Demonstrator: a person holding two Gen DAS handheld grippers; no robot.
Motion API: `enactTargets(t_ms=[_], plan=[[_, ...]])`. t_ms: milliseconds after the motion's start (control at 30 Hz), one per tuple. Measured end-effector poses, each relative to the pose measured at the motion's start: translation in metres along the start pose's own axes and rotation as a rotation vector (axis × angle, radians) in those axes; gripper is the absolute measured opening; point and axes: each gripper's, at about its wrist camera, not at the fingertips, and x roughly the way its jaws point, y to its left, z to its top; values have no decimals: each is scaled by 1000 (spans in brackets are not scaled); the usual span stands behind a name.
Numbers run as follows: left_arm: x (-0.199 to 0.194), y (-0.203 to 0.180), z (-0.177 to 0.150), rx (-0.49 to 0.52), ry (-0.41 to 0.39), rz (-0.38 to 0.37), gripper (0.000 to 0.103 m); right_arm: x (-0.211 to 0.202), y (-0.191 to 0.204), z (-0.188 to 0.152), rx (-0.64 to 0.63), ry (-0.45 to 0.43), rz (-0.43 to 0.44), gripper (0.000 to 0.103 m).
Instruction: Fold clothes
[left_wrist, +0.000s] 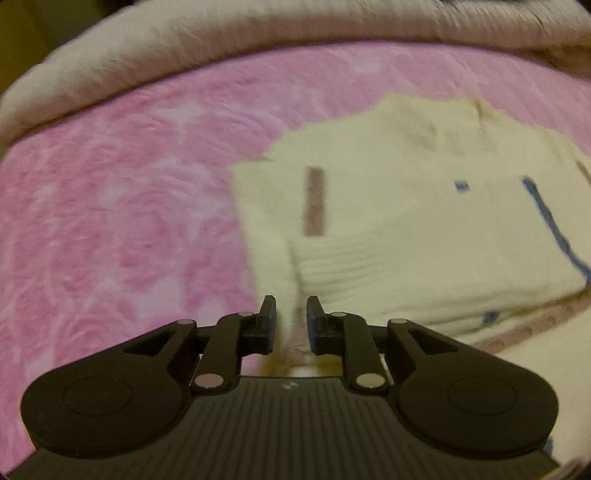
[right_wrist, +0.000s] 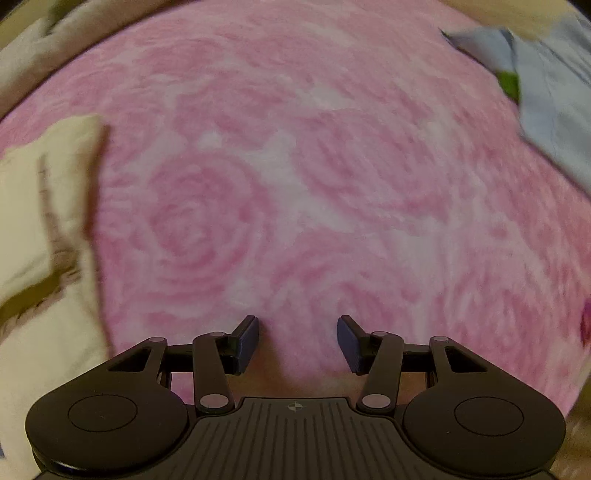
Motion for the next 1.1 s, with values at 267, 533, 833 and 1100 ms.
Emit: enactTargets(t_ms=[267, 533, 833, 1100], plan=[[-22, -29, -41, 37, 37, -84, 16, -37, 62, -12, -257, -157, 296, 51], [-63, -24, -150, -23, 147, -94, 16, -49, 94, -104, -467, -68, 349, 51], [-136, 3, -256, -18, 303, -163, 16, -85, 75, -226, -336, 87, 139, 51], [-259, 35, -217, 5, 154, -135, 17, -207, 89, -254, -83, -33, 212, 51]])
